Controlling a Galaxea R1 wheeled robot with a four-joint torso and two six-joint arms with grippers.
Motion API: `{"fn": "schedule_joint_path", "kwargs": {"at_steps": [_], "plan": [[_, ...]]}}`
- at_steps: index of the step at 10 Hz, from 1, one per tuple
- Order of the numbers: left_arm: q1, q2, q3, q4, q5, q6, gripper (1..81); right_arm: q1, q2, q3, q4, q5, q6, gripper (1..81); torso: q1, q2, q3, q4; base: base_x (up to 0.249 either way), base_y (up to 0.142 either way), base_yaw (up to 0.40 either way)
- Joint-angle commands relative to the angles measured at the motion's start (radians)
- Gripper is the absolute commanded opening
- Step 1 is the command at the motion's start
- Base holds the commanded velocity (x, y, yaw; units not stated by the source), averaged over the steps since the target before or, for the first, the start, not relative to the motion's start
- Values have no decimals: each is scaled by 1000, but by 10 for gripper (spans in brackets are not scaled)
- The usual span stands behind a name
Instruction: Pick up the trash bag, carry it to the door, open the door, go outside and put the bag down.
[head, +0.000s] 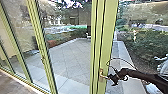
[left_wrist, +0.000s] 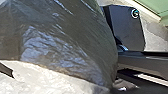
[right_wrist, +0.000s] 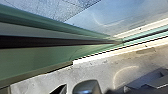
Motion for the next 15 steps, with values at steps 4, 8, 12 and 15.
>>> {"fn": "schedule_joint_path", "kwargs": {"at_steps": [4, 8, 12, 15], "plan": [[-37, 0, 4, -5, 71, -3, 10, -74, 8, 21, -108, -181, -2, 811, 0, 0, 1, 0, 0, 0, 0], [-31, 0, 4, -5, 69, -3, 10, -120, 42, 12, -231, -188, -5, 811, 0, 0, 2, 0, 0, 0, 0], [-23, -2, 4, -8, 69, -3, 10, -121, 115, -41, -298, -293, -8, 811, 0, 0, 2, 0, 0, 0, 0], [-23, -6, 4, -10, 69, -3, 10, -152, 100, -17, -205, -151, -7, 811, 0, -1, 3, 0, 0, 0, 0]]}}
